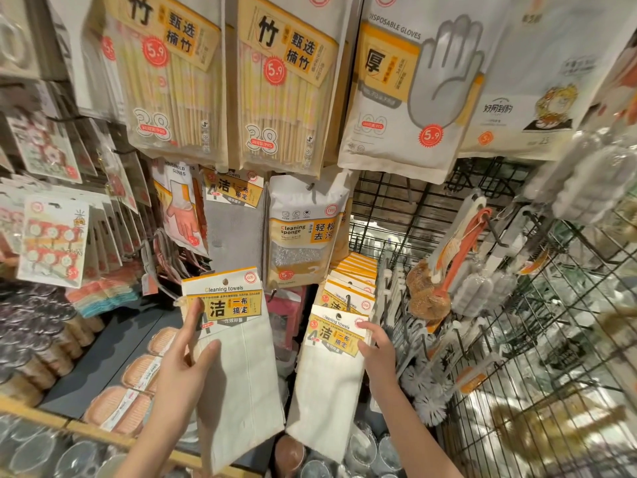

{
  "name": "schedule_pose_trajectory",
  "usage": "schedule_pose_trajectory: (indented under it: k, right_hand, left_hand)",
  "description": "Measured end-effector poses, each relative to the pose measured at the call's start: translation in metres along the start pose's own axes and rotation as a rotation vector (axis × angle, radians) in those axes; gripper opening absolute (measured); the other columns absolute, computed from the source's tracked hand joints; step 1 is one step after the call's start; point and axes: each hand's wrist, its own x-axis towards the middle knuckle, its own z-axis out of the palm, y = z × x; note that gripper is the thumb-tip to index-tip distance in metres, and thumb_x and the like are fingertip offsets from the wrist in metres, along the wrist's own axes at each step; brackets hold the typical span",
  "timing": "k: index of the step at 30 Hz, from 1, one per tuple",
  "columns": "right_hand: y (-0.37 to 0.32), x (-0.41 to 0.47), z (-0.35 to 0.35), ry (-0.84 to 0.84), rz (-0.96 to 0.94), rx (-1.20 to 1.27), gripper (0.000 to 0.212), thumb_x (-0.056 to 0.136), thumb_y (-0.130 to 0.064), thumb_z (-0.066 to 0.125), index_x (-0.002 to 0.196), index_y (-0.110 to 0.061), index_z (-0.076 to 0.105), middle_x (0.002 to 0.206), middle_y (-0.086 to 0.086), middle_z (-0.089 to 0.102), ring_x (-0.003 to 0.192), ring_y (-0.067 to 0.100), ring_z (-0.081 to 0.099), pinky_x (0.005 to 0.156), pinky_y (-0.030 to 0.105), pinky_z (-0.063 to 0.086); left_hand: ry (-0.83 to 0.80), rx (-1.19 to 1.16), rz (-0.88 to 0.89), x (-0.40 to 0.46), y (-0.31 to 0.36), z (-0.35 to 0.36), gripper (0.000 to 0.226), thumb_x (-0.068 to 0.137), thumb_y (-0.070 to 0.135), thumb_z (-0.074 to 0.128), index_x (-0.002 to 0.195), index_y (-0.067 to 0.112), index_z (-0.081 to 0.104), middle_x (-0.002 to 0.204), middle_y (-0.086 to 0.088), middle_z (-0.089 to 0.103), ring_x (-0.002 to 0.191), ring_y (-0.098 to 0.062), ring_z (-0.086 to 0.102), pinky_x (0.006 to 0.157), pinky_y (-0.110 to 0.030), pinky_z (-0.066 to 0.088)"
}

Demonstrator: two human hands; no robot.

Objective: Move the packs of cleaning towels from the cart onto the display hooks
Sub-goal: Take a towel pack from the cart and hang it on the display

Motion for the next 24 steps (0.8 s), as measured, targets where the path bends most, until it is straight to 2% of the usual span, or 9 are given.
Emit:
schedule_pose_trajectory:
  k: [2,4,7,9,10,12,15,19,24]
  right_hand:
    - [-0.004,-0.001,0.001,0.001,0.000,0.014,0.040,0.079,0.021,0.042,0.097,-0.008,0.063,0.114,-0.002,0.055,0.117,0.015,0.044,0.078,0.008,0.044]
    - [-0.006,-0.001,0.001,0.027,0.003,0.063,0.040,0.080,0.020,0.042,0.095,-0.010,0.063,0.111,-0.006,0.055,0.114,0.016,0.047,0.068,0.004,0.045]
    - [-0.007,0.003,0.000,0.078,0.027,0.088,0.041,0.079,0.020,0.042,0.095,-0.010,0.064,0.113,0.000,0.058,0.119,0.024,0.051,0.096,0.039,0.049]
    - [-0.006,0.005,-0.001,0.101,0.030,0.032,0.042,0.079,0.020,0.042,0.097,-0.010,0.064,0.112,0.000,0.058,0.119,0.023,0.050,0.100,0.044,0.045]
    - [-0.006,0.005,0.000,0.115,0.020,0.001,0.042,0.079,0.020,0.042,0.098,-0.009,0.064,0.112,0.000,0.058,0.116,0.023,0.051,0.095,0.038,0.048]
    - [-0.005,0.006,0.002,0.132,-0.001,-0.035,0.043,0.081,0.021,0.041,0.101,-0.009,0.064,0.121,0.006,0.058,0.102,0.021,0.056,0.068,0.018,0.050]
    - [-0.002,0.012,0.006,0.105,-0.002,-0.033,0.045,0.081,0.025,0.039,0.109,-0.003,0.061,0.131,0.013,0.053,0.104,0.026,0.056,0.051,0.011,0.041]
    - [-0.001,0.024,0.009,0.033,0.066,0.004,0.046,0.084,0.022,0.042,0.119,-0.003,0.057,0.139,0.015,0.044,0.126,0.030,0.044,0.070,0.022,0.044]
    - [-0.007,0.037,0.014,-0.037,0.158,-0.101,0.051,0.087,0.014,0.051,0.130,-0.014,0.055,0.140,0.014,0.031,0.131,0.026,0.034,0.091,0.025,0.038]
  left_hand:
    - [0.018,0.005,-0.002,-0.001,0.002,0.002,0.070,0.091,0.008,0.060,0.125,0.063,0.034,0.120,0.053,0.038,0.102,0.040,0.030,0.101,-0.025,0.030]
    - [0.033,0.007,-0.001,-0.002,0.003,0.004,0.069,0.091,0.008,0.060,0.124,0.064,0.034,0.122,0.048,0.039,0.099,0.041,0.030,0.100,-0.026,0.032]
    - [0.033,0.008,-0.010,-0.003,0.005,0.005,0.069,0.091,0.010,0.060,0.123,0.066,0.034,0.123,0.047,0.038,0.097,0.041,0.029,0.101,-0.027,0.031]
    - [0.014,0.001,-0.004,-0.003,0.005,0.005,0.069,0.091,0.010,0.060,0.124,0.065,0.033,0.126,0.046,0.038,0.100,0.040,0.030,0.102,-0.026,0.031]
    - [0.005,-0.003,-0.002,-0.003,0.004,0.005,0.069,0.092,0.010,0.059,0.125,0.065,0.033,0.127,0.045,0.037,0.102,0.038,0.031,0.102,-0.025,0.030]
    - [-0.005,-0.007,-0.005,-0.003,0.004,0.006,0.069,0.092,0.010,0.059,0.124,0.066,0.033,0.128,0.045,0.037,0.104,0.035,0.031,0.104,-0.025,0.029]
    - [-0.016,-0.029,-0.006,-0.003,0.003,0.006,0.070,0.092,0.008,0.058,0.124,0.065,0.033,0.129,0.045,0.036,0.108,0.033,0.031,0.107,-0.025,0.026]
    - [-0.025,-0.030,0.001,-0.002,0.002,0.006,0.069,0.092,0.008,0.058,0.124,0.064,0.033,0.132,0.042,0.035,0.123,0.013,0.034,0.108,-0.027,0.025]
    - [-0.024,-0.023,0.014,-0.002,0.000,0.007,0.070,0.092,0.008,0.058,0.125,0.064,0.032,0.139,0.034,0.035,0.125,0.010,0.034,0.108,-0.026,0.026]
